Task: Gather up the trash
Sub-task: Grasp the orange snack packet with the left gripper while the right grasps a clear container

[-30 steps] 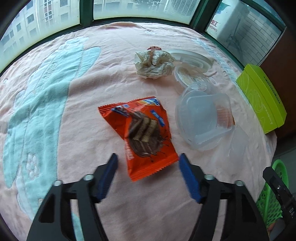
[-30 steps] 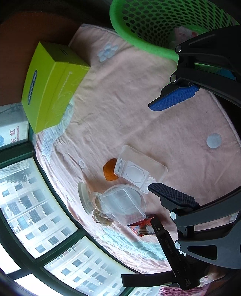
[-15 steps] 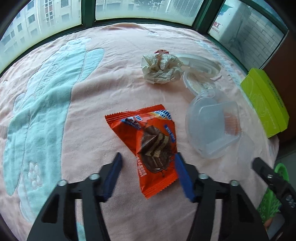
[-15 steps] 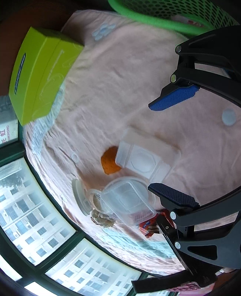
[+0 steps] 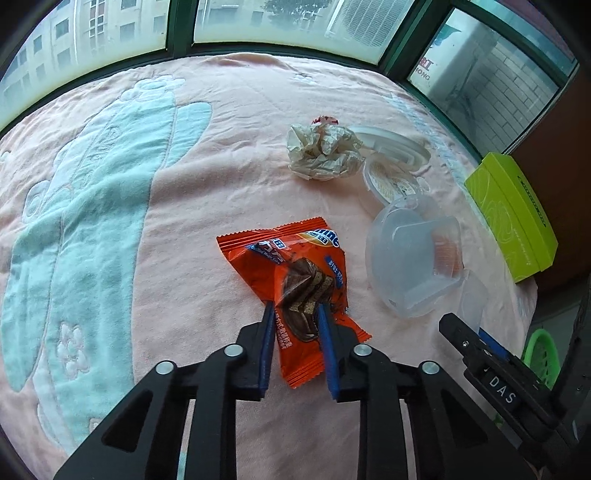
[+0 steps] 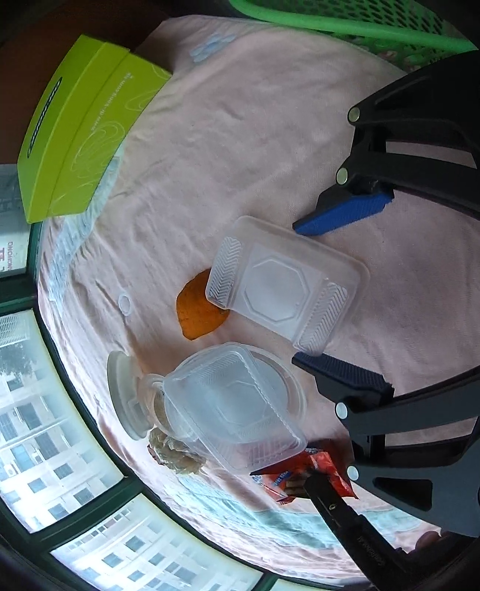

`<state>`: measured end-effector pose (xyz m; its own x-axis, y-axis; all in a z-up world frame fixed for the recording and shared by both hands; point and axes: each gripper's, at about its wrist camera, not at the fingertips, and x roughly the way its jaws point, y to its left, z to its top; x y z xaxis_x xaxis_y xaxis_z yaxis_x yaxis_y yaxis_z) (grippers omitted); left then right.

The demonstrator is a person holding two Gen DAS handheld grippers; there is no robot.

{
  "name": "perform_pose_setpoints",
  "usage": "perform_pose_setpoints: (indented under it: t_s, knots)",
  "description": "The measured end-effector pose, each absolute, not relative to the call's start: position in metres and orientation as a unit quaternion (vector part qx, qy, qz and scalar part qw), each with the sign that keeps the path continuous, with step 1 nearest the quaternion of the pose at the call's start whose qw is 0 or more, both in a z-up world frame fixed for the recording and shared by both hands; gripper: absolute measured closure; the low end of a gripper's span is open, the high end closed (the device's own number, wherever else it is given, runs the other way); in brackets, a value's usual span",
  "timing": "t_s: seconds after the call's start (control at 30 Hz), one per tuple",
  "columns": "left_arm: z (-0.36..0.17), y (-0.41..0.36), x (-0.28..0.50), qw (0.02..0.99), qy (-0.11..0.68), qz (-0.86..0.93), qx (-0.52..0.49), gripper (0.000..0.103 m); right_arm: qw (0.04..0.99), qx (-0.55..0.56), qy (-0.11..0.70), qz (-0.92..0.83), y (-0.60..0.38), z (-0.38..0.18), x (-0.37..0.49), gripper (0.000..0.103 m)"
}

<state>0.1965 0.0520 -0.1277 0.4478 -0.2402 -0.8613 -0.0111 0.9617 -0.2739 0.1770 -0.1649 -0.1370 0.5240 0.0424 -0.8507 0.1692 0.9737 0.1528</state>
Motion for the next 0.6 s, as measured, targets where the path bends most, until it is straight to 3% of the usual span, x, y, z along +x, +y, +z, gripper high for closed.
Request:
perform_pose_setpoints:
  t_s: [0.17,0.23,0.6]
  knots:
    - [-0.118,0.055,0.188,0.847,0.512,-0.071,-0.123,0.094,0.872,0.109,0.477,-0.028,-0.17,-0.129,0.164,0.044]
    - [-0.115,0.057,0.184,0.848,0.51,-0.073,-0.126,0.095,0.87,0.119,0.478,-0.017,-0.174,-0.126,0.158,0.054]
    - [-0.083,0.053,0.144,0.86,0.487,-0.085,-0.125,0.098,0.884,0.136,0.448,0.01,-0.188,-0.092,0.117,0.054]
